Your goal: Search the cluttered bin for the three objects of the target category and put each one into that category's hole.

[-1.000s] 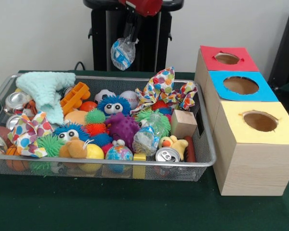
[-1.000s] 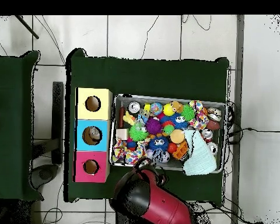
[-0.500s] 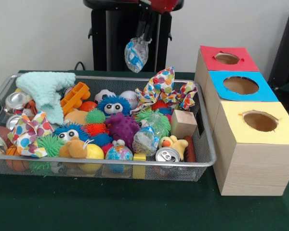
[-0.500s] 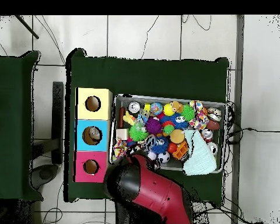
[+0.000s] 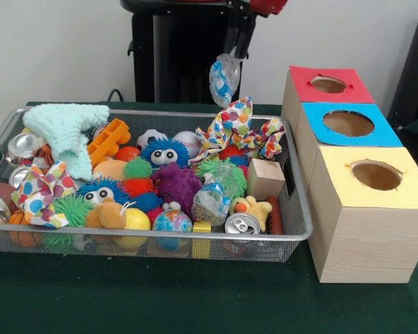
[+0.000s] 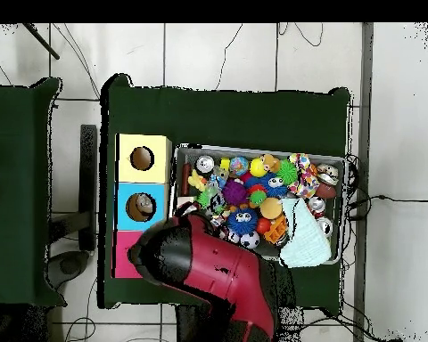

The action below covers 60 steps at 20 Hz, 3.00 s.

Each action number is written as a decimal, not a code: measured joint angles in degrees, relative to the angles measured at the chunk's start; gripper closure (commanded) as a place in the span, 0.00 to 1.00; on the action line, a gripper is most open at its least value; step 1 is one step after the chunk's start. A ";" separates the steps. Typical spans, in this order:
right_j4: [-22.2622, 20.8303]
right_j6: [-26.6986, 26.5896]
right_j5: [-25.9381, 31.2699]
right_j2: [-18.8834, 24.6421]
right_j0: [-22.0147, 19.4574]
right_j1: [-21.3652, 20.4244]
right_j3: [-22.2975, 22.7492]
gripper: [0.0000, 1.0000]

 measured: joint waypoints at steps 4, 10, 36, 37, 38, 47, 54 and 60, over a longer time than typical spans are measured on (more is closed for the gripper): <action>0.42 0.00 1.38 -1.08 1.72 1.79 -3.37 1.00; 1.66 0.17 3.50 -2.73 4.68 4.65 -8.42 1.00; 6.59 12.24 5.98 -6.70 16.44 14.12 -15.99 1.00; 6.59 12.38 5.94 -6.71 16.65 14.26 -15.99 1.00; 6.59 12.56 5.80 -6.70 17.02 14.51 -15.98 1.00; 6.72 12.62 2.93 -6.71 18.98 14.95 -15.63 1.00; 6.91 12.62 1.01 -6.71 19.39 15.01 -14.88 1.00; 7.04 12.62 0.88 -6.70 19.22 15.01 -14.32 1.00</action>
